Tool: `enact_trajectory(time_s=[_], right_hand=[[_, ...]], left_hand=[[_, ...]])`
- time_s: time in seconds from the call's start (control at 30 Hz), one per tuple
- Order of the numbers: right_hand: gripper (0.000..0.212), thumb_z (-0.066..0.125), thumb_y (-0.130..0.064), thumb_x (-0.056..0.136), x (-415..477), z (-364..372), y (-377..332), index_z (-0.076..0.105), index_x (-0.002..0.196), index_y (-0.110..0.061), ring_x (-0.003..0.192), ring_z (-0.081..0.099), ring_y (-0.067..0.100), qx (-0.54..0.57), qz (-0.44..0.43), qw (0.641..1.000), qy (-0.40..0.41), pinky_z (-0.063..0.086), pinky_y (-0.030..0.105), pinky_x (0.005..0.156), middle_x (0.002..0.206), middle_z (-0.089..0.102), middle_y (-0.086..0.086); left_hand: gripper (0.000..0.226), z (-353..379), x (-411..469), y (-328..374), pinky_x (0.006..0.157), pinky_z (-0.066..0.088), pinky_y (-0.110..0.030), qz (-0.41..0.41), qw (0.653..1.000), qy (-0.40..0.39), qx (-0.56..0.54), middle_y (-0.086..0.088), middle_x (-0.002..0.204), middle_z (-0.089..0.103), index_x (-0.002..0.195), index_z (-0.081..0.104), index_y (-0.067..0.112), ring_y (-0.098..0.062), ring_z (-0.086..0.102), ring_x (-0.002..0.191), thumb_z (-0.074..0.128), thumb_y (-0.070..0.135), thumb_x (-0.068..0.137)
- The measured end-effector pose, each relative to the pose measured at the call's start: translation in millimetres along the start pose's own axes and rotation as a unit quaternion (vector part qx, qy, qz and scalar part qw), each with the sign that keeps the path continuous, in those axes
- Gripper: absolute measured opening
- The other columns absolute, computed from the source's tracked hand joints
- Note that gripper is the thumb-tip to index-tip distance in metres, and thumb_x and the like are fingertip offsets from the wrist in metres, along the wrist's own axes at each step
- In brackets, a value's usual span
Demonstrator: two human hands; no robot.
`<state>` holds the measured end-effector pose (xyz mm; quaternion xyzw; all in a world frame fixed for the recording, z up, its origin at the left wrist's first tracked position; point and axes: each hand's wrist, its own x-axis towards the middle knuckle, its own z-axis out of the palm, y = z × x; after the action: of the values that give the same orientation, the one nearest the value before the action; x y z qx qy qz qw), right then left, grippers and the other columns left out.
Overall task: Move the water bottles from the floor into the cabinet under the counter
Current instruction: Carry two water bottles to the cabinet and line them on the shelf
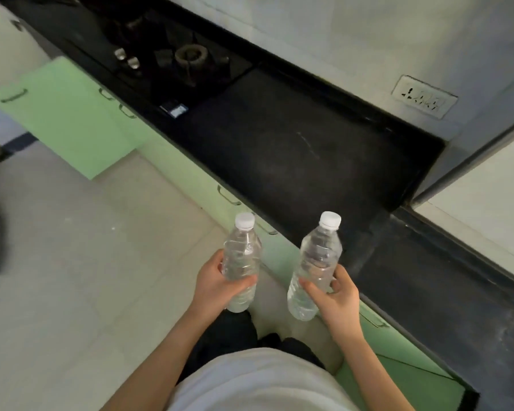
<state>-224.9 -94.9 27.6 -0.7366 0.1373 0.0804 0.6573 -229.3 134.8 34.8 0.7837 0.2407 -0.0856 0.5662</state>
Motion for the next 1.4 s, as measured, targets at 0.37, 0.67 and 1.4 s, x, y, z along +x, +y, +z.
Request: enact_trajectory(time_s=[0.37,0.67,1.4], right_hand=[[0.043,0.086,-0.010,0.073,-24.5,147.9,-31.0,0.065,0.105,-0.029,0.084,0.070,0.004,-0.081,-0.058,0.976,-0.193,0.057,0.021,0.068,0.091,0.073,-0.012],[0.040,0.083,-0.007,0.074,-115.0,325.0,-27.1,0.067,0.107,-0.022,0.086,0.072,0.013,-0.114,-0.067,0.937,-0.324,0.056,0.025,0.072,0.092,0.075,-0.006],[0.032,0.082,-0.003,0.077,-67.1,764.8,-95.6,0.069,0.101,-0.018,0.079,0.070,0.004,-0.143,-0.088,0.859,-0.484,0.053,0.015,0.066,0.088,0.075,-0.008]], left_hand=[[0.040,-140.4,-60.0,-57.8,0.058,0.045,-0.003,-0.050,0.976,0.204,-0.061,0.010,0.089,0.071,0.101,0.066,0.023,0.011,0.063,0.075,0.088,0.021,0.068],[0.041,-291.2,-135.7,-151.6,0.057,0.047,-0.007,-0.103,0.923,0.327,-0.175,0.008,0.089,0.072,0.099,0.062,0.021,0.007,0.066,0.071,0.087,0.013,0.067],[0.038,-611.3,1.1,-222.4,0.056,0.046,-0.004,-0.159,0.828,0.480,-0.245,0.014,0.085,0.070,0.099,0.064,0.028,0.012,0.064,0.069,0.085,0.010,0.072]])
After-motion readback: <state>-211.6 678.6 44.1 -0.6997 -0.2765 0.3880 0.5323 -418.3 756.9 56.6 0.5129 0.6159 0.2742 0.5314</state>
